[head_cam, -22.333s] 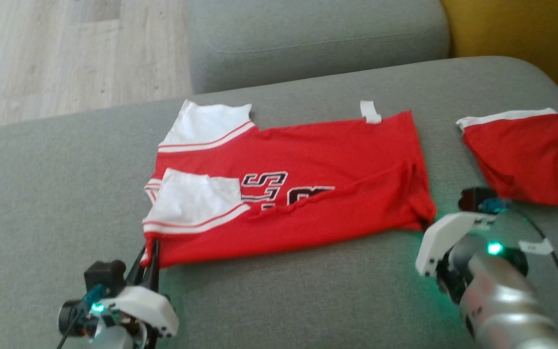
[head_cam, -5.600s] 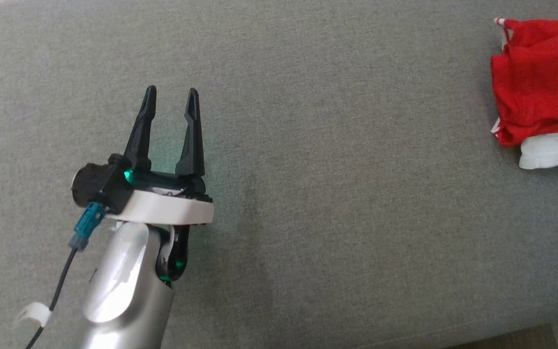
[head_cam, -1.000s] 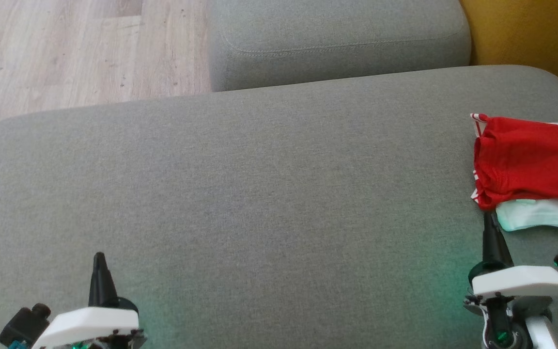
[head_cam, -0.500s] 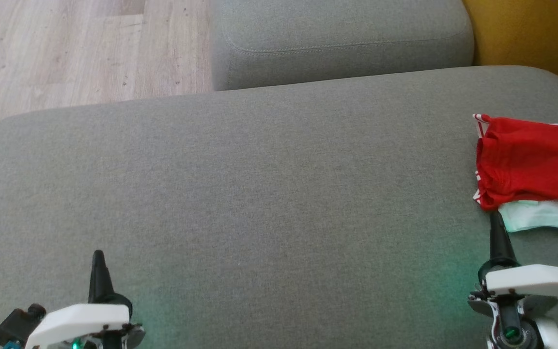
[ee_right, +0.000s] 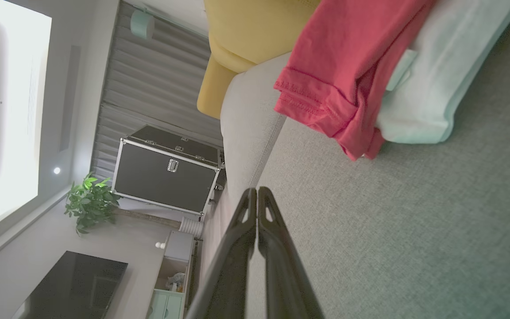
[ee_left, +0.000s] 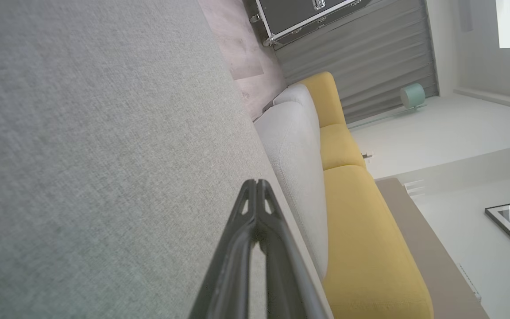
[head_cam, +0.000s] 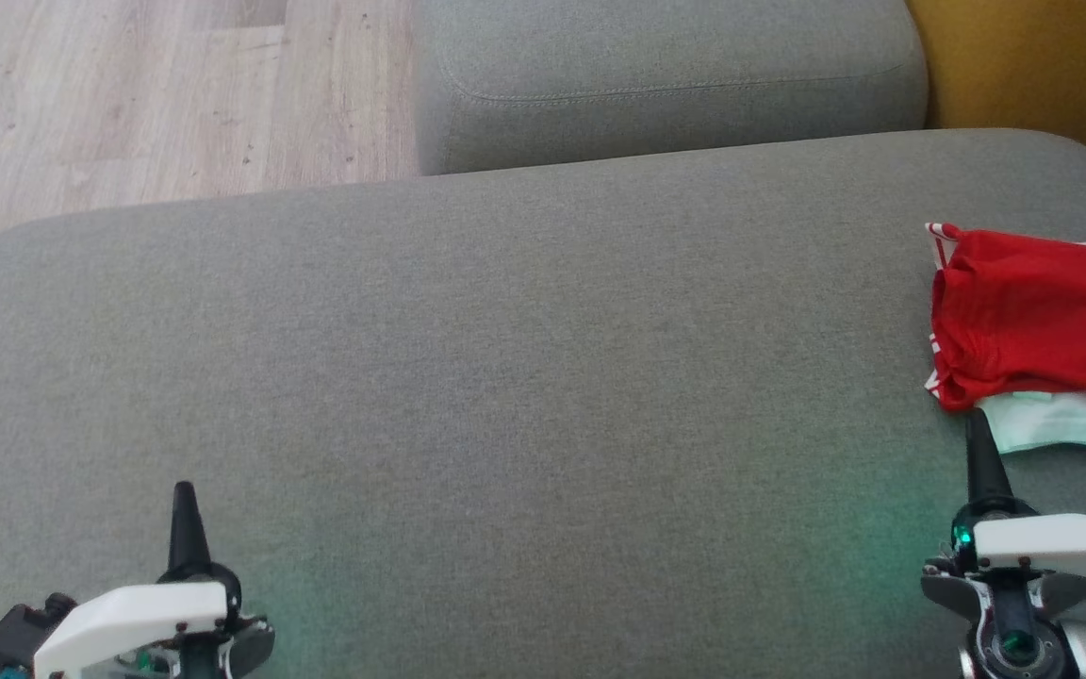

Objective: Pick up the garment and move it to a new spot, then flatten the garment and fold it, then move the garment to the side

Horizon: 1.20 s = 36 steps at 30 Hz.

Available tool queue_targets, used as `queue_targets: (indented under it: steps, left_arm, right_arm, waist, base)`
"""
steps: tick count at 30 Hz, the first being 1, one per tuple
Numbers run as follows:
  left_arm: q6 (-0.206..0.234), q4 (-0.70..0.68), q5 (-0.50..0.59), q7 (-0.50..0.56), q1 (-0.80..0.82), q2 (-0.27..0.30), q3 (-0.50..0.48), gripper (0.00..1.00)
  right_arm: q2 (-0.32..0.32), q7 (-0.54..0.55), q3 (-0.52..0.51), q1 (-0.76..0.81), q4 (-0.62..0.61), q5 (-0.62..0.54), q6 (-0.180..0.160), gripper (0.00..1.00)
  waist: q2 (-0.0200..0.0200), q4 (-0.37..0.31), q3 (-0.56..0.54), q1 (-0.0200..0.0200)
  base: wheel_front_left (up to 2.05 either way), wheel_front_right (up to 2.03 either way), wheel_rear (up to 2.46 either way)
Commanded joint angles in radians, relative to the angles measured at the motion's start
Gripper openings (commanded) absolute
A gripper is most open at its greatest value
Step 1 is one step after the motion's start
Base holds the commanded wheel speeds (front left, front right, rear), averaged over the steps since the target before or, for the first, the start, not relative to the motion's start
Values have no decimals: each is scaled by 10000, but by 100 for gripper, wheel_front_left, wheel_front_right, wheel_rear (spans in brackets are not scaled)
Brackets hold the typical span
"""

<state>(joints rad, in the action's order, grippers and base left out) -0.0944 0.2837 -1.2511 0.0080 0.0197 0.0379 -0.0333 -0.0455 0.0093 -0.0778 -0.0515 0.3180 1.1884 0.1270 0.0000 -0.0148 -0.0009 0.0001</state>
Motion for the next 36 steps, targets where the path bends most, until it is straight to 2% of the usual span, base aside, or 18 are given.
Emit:
queue_targets:
  steps: [1, 36]
  left_arm:
    - [-94, -347, -241, 62, 547, 92, -308, 0]
    - [-362, -382, -3577, 1051, 884, 123, -803, 0]
  right_arm:
    - [-38, 77, 88, -532, -401, 311, 27, 0]
    - [-47, 1040, -361, -564, -732, 4202, 37, 0]
  waist:
    - [0, 5, 2, 0]
    - [0, 149, 40, -1]
  base:
    - [0, 0, 0]
    - [0, 0, 0]
